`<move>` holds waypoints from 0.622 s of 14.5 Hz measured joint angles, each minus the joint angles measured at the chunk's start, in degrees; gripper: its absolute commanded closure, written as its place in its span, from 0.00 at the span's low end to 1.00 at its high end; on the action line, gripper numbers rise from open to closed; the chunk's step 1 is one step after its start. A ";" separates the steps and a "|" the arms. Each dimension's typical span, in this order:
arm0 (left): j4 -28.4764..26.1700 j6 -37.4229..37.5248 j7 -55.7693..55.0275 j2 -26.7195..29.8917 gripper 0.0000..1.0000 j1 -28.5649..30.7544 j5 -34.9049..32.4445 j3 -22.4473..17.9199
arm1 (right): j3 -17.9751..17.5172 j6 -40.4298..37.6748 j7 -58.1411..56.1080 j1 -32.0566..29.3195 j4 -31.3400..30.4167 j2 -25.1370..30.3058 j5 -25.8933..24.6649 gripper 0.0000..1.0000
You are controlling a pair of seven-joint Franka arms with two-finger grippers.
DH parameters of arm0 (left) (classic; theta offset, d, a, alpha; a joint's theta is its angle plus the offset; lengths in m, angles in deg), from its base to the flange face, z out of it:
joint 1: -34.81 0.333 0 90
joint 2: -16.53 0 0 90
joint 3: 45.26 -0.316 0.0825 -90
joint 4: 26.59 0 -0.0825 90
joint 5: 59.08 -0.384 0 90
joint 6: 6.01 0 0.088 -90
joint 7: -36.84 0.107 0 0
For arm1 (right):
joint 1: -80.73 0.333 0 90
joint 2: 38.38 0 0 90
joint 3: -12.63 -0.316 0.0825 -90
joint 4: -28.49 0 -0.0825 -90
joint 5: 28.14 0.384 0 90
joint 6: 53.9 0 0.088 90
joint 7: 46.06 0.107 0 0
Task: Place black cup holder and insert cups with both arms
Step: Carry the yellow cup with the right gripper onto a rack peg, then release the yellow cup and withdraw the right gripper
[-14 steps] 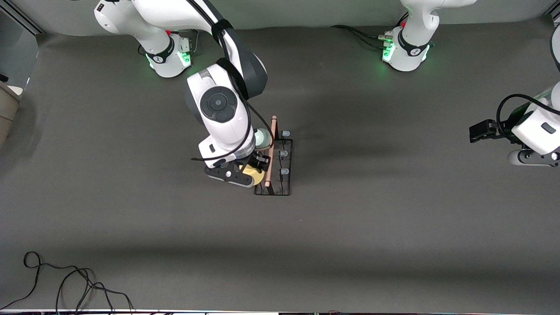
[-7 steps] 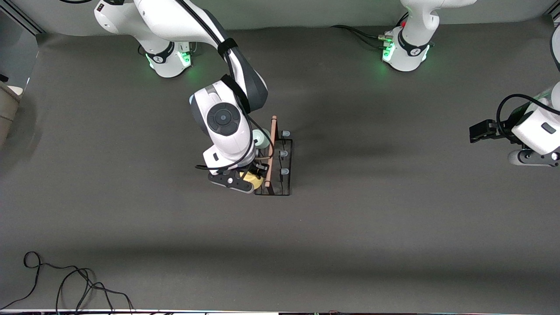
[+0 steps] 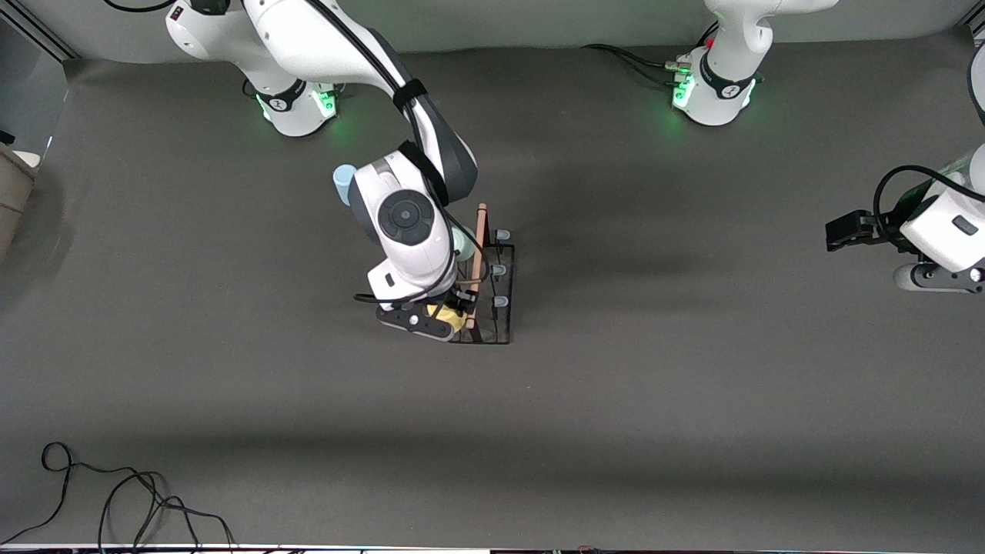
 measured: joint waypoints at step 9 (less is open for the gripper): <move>0.01 0.00 -0.14 0.01 0.01 -0.01 0.05 0.07 | 0.94 -14.90 0.00 -0.20 6.08 8.85 0.06 0.00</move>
